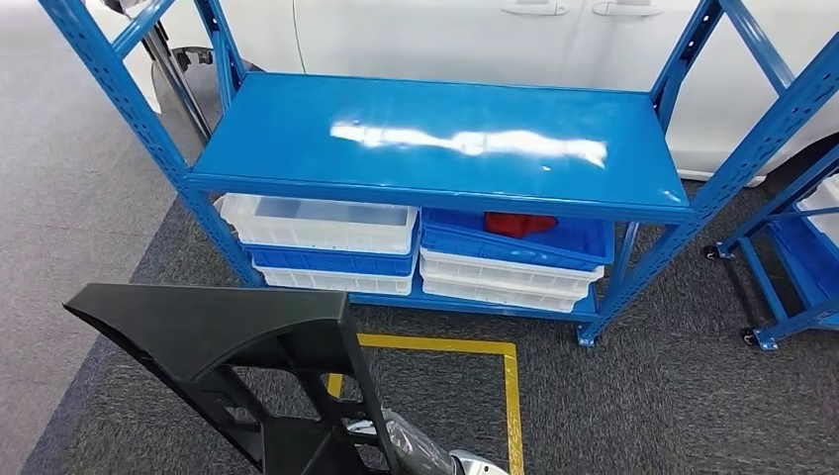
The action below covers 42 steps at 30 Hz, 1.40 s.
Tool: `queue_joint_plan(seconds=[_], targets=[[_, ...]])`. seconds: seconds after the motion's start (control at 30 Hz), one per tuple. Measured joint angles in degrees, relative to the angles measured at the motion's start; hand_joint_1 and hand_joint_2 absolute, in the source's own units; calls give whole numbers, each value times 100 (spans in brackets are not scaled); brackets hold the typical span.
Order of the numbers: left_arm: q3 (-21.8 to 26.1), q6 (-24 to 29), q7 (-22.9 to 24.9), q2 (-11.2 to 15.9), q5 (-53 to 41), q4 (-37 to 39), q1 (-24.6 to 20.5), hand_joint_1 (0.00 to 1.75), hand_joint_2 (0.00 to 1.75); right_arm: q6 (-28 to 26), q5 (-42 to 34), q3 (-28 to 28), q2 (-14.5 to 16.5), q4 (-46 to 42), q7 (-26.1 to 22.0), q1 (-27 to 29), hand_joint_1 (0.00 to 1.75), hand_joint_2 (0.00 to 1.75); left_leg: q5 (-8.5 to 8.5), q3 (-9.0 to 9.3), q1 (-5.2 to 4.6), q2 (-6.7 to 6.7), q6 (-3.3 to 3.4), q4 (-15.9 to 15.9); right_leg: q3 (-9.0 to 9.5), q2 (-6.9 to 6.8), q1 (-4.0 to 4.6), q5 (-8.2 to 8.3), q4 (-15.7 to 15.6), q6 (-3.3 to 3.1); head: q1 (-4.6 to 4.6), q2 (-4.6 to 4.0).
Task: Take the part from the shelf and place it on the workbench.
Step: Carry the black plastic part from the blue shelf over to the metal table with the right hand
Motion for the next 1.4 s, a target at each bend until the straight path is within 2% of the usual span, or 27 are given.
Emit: queue_joint_plan(seconds=[0.07,0.13,0.17,0.2,0.27,0.3,0.33,0.37,0.4,0.43,0.5,0.53,0.6,0.67,0.73,0.8,0.83,0.9,0.97,1.03,1.07,1.17,1.23,1.3,1.33,1.37,1.4], targets=[[-3,0,-3,-2,-2,0,-3,0,175,0,2,-6,-1,-1,-4,7,168,175,-161,198,-26,-11,83,-372,-55,-3,13,75,54,71,1,0],[-5,-4,-1,-6,-11,1,5,0,175,-2,4,-11,-9,1,-17,17,168,175,-79,105,-26,6,192,-384,-94,4,-2,126,59,142,2,0],[-7,-7,2,-9,-17,2,3,0,175,-4,3,-13,-16,1,-29,27,168,175,-11,42,-22,20,244,-388,-142,15,-14,26,123,176,2,0],[-10,-11,6,-12,-25,2,-2,0,175,-7,3,-16,-26,2,-42,40,168,175,69,-39,-15,33,285,-397,-217,27,-28,-194,299,211,2,0],[-15,-18,15,-13,-42,2,-12,0,175,-10,1,-18,-45,3,-67,66,168,175,218,-213,-19,45,326,-390,-404,41,-48,-809,968,270,2,0],[-16,-21,22,-13,-49,2,-11,0,175,-10,1,-19,-52,5,-79,79,168,175,288,-306,-25,49,326,-382,-473,42,-53,-1017,1346,291,2,0],[-16,-23,29,-13,-55,2,-9,0,175,-11,0,-20,-60,9,-92,90,168,175,352,-396,-32,54,323,-371,-482,42,-54,-1082,1609,299,2,0],[-16,-24,37,-13,-58,2,-8,0,175,-11,-1,-21,-66,12,-103,101,168,175,412,-488,-37,57,317,-359,-401,43,-53,-1020,1689,294,2,0],[-16,-25,43,-13,-61,2,-8,0,175,-10,-1,-22,-71,14,-113,109,168,175,468,-575,-42,58,309,-347,-219,44,-50,-882,1562,276,2,0],[-16,-25,46,-14,-61,2,-9,0,175,-9,-1,-23,-74,15,-119,112,168,175,524,-647,-46,57,300,-336,71,47,-41,-747,1230,241,1,0],[-16,-23,49,-18,-62,2,-8,0,175,-6,3,-26,-76,12,-126,113,168,175,628,-742,-57,49,262,-325,707,54,-8,-714,364,146,1,1],[-16,-22,48,-20,-64,2,-8,0,175,-7,8,-29,-76,10,-128,118,168,175,680,-758,-55,47,234,-333,909,59,15,-750,53,102,1,1],[-17,-20,46,-24,-73,2,-8,0,175,-10,21,-34,-76,5,-132,135,168,175,788,-767,-44,47,162,-377,985,64,51,-749,-158,34,2,1],[-18,-20,46,-24,-81,2,-5,0,175,-17,32,-39,-76,1,-133,150,168,175,732,-807,-35,41,97,-348,910,47,31,-617,-210,-52,3,0],[-18,-20,47,-21,-85,2,-8,0,175,-25,38,-48,-75,-1,-133,168,168,175,256,-934,-29,31,49,51,780,27,4,-463,-242,-127,2,0],[-18,-21,47,-20,-87,2,-20,0,175,-28,46,-63,-74,-1,-132,193,168,175,-290,-1093,-23,29,8,789,597,18,15,-331,-224,-156,1,0],[-18,-21,47,-19,-90,2,-24,0,175,-28,51,-72,-74,0,-132,204,168,175,-383,-1117,-22,29,-8,1091,499,13,19,-268,-205,-155,1,0],[-21,-16,48,-16,-104,2,-27,0,175,-35,70,-86,-74,-1,-133,217,168,175,-199,-936,-22,30,-24,1201,294,10,18,-155,-144,-138,1,0],[-30,7,28,-13,-118,2,-31,0,175,-44,101,-101,-70,-6,-139,230,168,175,23,-405,-21,29,-10,563,99,17,15,-75,-62,-100,1,0],[-46,45,-21,-12,-116,2,-40,0,175,-49,127,-121,-64,-23,-144,245,168,175,-50,87,-41,20,52,-195,-17,16,27,-9,10,-42,3,0],[-54,62,-42,-12,-114,2,-42,0,175,-51,133,-132,-61,-33,-148,252,168,175,-122,194,-53,15,91,-396,-39,12,31,31,25,-8,3,1],[-65,86,-64,-12,-107,2,-40,0,175,-48,138,-156,-57,-50,-158,265,168,175,-53,160,-52,38,218,-483,-72,25,12,67,57,94,4,0],[-73,91,-75,-13,-106,2,-48,0,175,-25,132,-166,-56,-52,-154,273,168,175,32,102,-35,85,289,-503,-241,50,-16,-247,462,168,4,0],[-82,96,-81,-13,-108,2,-44,0,175,-2,123,-173,-56,-51,-142,280,168,175,91,21,-39,138,312,-491,-539,59,-41,-716,1262,230,4,0],[-86,97,-82,-13,-109,2,-35,0,175,2,121,-175,-57,-50,-136,287,168,175,112,-14,-41,171,309,-482,-639,58,-50,-852,1578,250,3,0],[-92,98,-83,-13,-110,2,-26,0,175,3,120,-179,-57,-50,-131,294,168,175,126,-42,-42,208,304,-471,-645,56,-56,-883,1704,258,3,0],[-98,98,-83,-14,-113,2,-21,0,175,4,120,-184,-58,-50,-126,300,168,175,134,-58,-42,246,299,-463,-527,46,-60,-801,1583,254,3,0]])
